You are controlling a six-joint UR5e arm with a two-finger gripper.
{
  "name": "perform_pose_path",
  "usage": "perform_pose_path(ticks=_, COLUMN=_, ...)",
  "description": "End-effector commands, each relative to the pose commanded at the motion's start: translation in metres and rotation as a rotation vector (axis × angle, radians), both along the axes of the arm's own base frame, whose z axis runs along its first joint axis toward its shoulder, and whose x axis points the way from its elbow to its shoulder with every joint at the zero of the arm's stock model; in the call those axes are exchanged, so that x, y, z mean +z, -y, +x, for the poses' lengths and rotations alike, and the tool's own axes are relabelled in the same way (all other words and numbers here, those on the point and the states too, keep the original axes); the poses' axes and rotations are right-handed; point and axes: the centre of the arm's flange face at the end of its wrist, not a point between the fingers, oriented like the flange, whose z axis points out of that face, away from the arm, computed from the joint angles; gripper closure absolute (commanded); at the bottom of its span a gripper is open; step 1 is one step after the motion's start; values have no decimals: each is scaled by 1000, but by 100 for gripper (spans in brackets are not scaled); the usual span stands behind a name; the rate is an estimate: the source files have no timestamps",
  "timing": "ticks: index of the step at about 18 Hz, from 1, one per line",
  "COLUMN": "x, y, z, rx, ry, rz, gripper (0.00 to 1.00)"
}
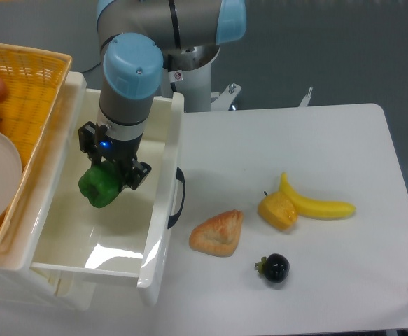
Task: Place the green pepper in the upper white drawer
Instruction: 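Lower the green pepper into the drawer and open the gripper, then raise the open gripper up out of the drawer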
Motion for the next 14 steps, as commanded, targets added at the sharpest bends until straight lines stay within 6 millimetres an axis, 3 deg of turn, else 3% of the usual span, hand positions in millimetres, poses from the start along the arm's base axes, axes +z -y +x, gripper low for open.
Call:
perform_pose_path(ticks=6, x=-4, y=-4, z=-3, rx=0, ry=-15, rz=13, gripper=20)
perform_pose_path(ticks=14, x=18, y=1, z=-4, rx=1, ry=-31, rz=52, gripper=17)
